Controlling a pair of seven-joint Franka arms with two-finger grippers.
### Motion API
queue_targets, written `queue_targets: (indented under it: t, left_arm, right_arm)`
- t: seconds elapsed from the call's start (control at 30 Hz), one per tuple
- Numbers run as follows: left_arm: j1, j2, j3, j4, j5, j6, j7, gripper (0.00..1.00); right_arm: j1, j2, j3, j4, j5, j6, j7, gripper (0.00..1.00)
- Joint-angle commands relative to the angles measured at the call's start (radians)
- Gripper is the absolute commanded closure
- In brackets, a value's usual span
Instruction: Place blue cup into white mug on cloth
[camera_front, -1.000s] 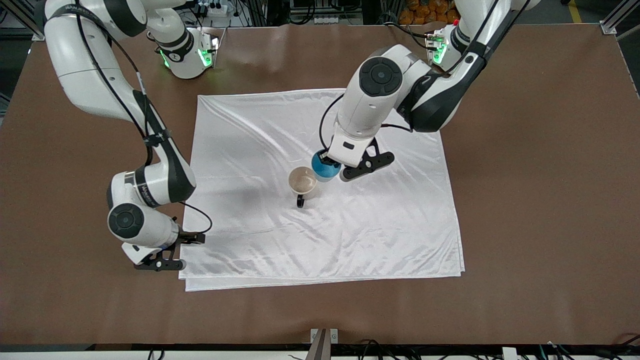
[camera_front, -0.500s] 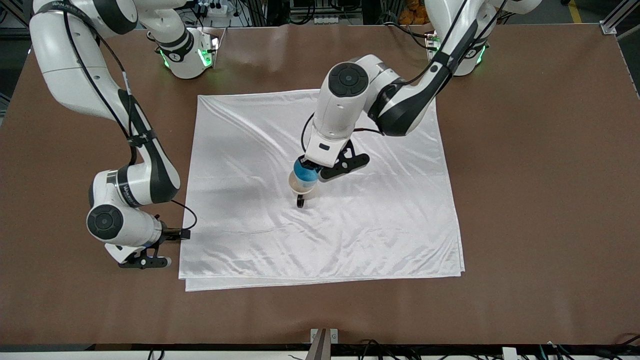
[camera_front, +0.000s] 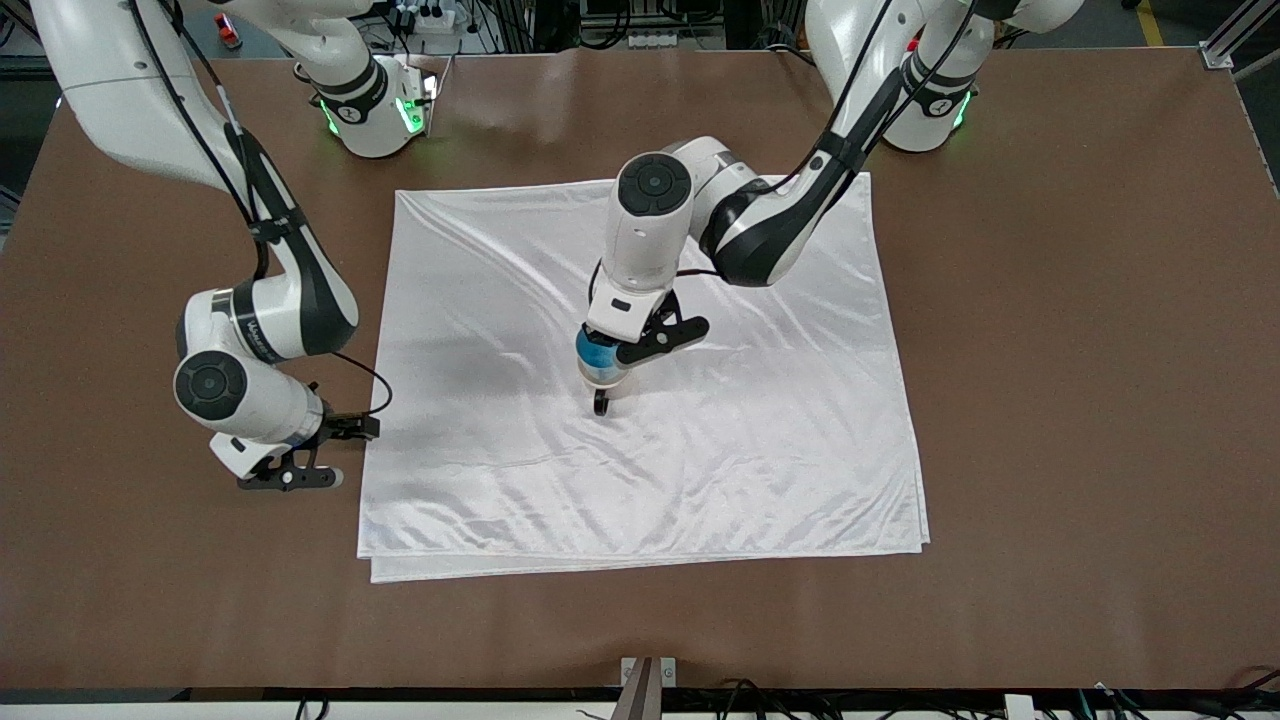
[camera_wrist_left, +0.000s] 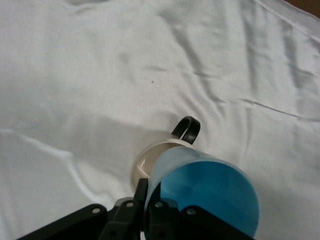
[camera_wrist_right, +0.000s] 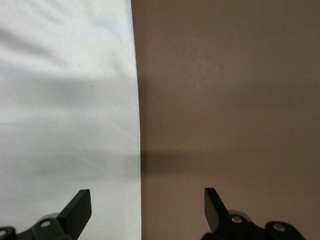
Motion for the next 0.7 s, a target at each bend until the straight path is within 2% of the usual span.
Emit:
queue_targets:
  t: [0.0,0.17,0.43,0.47,0.53,0.57,0.67]
  left_arm:
    - [-0.049,0.038,0.046,0.032,0.029,0.013,-0.036,1.00]
    - [-0.055,0.053,0.047,0.030,0.029,0.014,-0.036,1.00]
    - [-0.060,0.071,0.047,0.030,0.029,0.014,-0.033,1.00]
    - [-0.060,0.073,0.047,0.030,0.029,0.014,-0.033,0.85]
    - [-0.058,0.071,0.047,0.030,0.029,0.014,-0.033,0.31]
    - [-0.058,0.070,0.047,0.030,0.029,0.014,-0.031,0.00]
    - [-0.058,0.065,0.049,0.030,0.029,0.014,-0.033,0.00]
  right_arm:
    - [-0.019,-0.139,0.023,-0.170,-0.008,0.018,0.010,0.00]
    - [-0.018,-0.233,0.055,-0.240,0.036,-0.021,0.017,0.00]
    - [-0.016,-0.365,0.082,-0.240,0.125,-0.189,0.015,0.00]
    - [-0.016,-0.376,0.082,-0.240,0.133,-0.199,0.012,0.00]
    - [-0.016,-0.397,0.084,-0.240,0.137,-0.215,0.012,0.00]
    - [-0.016,-0.403,0.084,-0.240,0.137,-0.221,0.012,0.00]
    - [-0.013,-0.426,0.085,-0.239,0.150,-0.241,0.012,0.00]
